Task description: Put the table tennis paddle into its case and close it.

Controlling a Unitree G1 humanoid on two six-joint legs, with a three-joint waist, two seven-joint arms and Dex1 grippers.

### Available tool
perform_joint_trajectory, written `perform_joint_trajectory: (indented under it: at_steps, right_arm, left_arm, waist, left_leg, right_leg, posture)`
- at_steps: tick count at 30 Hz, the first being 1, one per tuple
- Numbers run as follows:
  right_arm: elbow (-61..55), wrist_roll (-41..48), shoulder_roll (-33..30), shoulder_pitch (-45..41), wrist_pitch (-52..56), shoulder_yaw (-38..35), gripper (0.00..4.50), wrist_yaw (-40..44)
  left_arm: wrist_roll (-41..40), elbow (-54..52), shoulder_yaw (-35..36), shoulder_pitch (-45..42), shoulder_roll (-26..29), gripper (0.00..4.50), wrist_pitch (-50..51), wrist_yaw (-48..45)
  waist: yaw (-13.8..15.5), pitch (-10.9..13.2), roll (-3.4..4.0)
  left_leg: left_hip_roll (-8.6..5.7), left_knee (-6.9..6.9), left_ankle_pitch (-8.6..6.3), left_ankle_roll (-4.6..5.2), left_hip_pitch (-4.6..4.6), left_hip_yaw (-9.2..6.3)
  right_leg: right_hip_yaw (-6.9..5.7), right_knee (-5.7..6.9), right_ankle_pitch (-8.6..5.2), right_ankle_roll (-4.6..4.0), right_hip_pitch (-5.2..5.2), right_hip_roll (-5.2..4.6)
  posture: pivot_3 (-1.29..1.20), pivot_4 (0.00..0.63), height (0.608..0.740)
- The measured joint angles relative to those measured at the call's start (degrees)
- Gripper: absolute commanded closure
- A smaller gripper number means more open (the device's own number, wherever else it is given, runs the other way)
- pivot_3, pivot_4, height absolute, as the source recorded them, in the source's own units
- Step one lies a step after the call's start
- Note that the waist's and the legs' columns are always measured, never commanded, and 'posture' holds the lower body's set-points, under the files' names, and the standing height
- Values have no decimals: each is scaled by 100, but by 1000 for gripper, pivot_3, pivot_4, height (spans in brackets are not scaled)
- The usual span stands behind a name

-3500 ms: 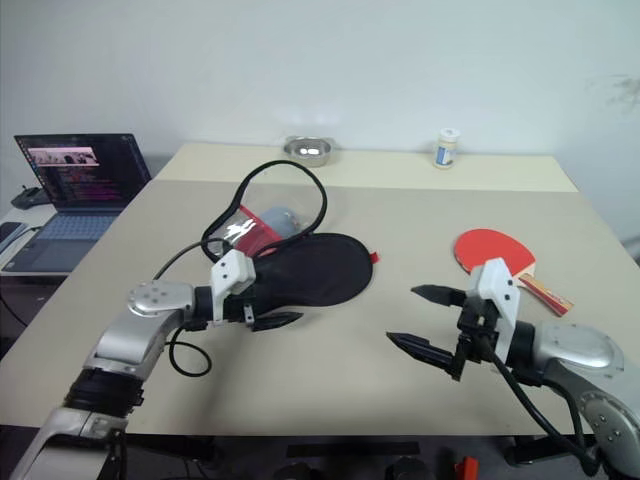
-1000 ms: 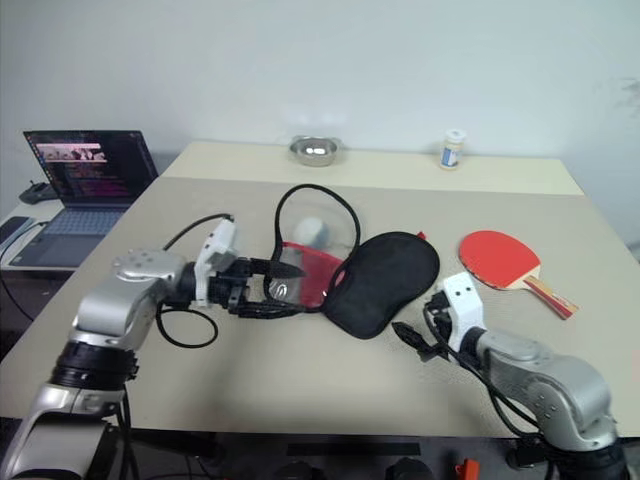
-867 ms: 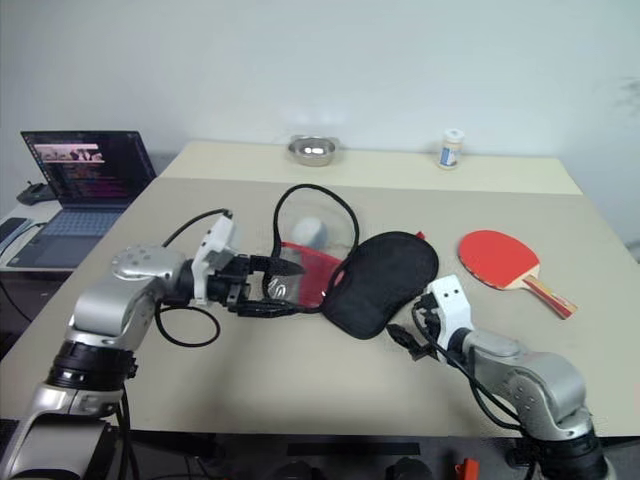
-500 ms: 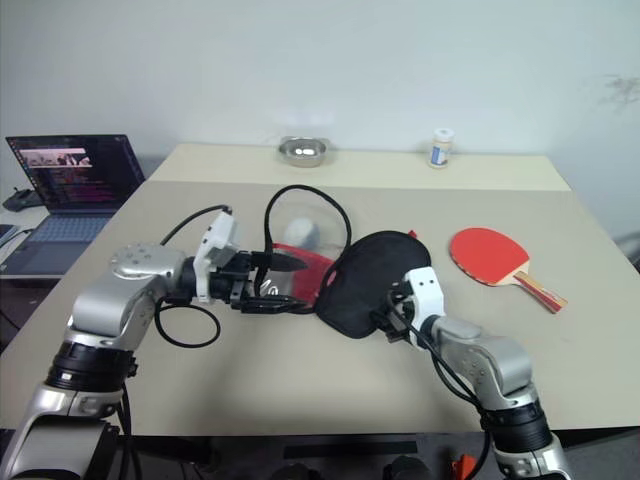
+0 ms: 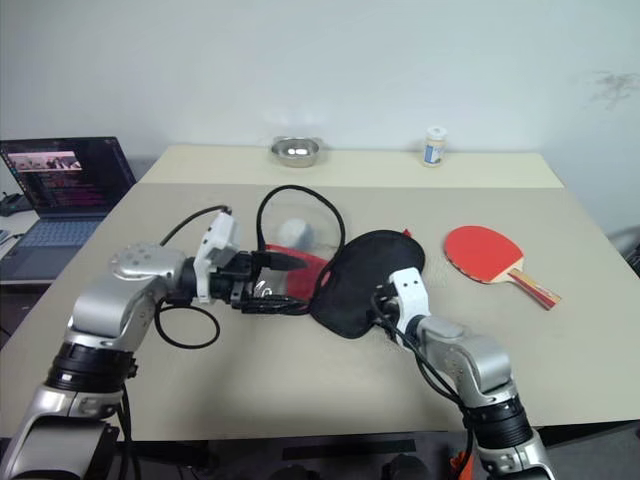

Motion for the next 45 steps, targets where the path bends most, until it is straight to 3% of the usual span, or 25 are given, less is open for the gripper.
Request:
perform_joint_trajectory:
  at_steps: [1,6,15,23,26,35,40,45]
  right_arm:
    - [-3,0,43,0,26,-3,4481,5]
    - [-60,61,38,-2,215,-159,4481,94]
    - [-64,284,-1594,-150,695,-700,4481,1075]
    - [368,219,-1985,-570,670,-689,4481,1539]
    - [407,215,-1943,-592,667,-684,3820,1559]
    - [363,121,-2061,-782,568,-797,716,1512]
    - [333,49,-2994,-991,457,-1488,716,1649]
    - [911,-260,-3748,-661,-621,-1807,716,2210]
  left_arm:
    - [0,0,-2,2,-1,705,0,5]
    - [0,-77,-14,30,-45,705,0,31]
    - [0,-283,-97,186,-121,705,0,122]
    - [0,-291,-128,225,-166,705,-20,119]
    - [0,-290,-128,225,-166,705,-37,117]
    - [1,-276,-156,241,-175,705,-51,103]
    - [4,-211,-228,212,-238,705,-52,103]
    - [10,-158,-320,139,-372,705,-54,102]
  waist:
    - [5,0,0]
    - [8,0,0]
    - [25,1,0]
    - [14,2,-1]
    - [16,2,-2]
    - [16,3,1]
    - [49,5,1]
    - [44,6,-1]
  left_leg:
    - [0,1,1,-1,-4,3]
    - [-1,3,1,-2,-3,5]
    - [-5,1,1,-1,-4,9]
    - [-2,0,1,-1,-4,8]
    - [-4,0,1,-1,-5,10]
    - [-4,1,1,-1,-5,11]
    - [-8,-2,1,-1,-10,9]
    - [-10,-2,0,0,-11,11]
  right_leg:
    - [3,6,0,0,-7,0]
    - [4,15,-3,2,-10,0]
    - [5,13,-4,1,-12,2]
    - [5,14,-4,1,-13,5]
    - [6,13,-4,1,-13,5]
    - [6,15,-4,2,-15,5]
    - [2,3,-5,2,-14,5]
    - [4,-2,-5,3,-12,6]
  posture:
    - [0,150,740]
    - [0,150,740]
    - [0,150,740]
    - [0,150,740]
    - [0,150,740]
    - [0,150,740]
    - [0,150,740]
    - [0,150,740]
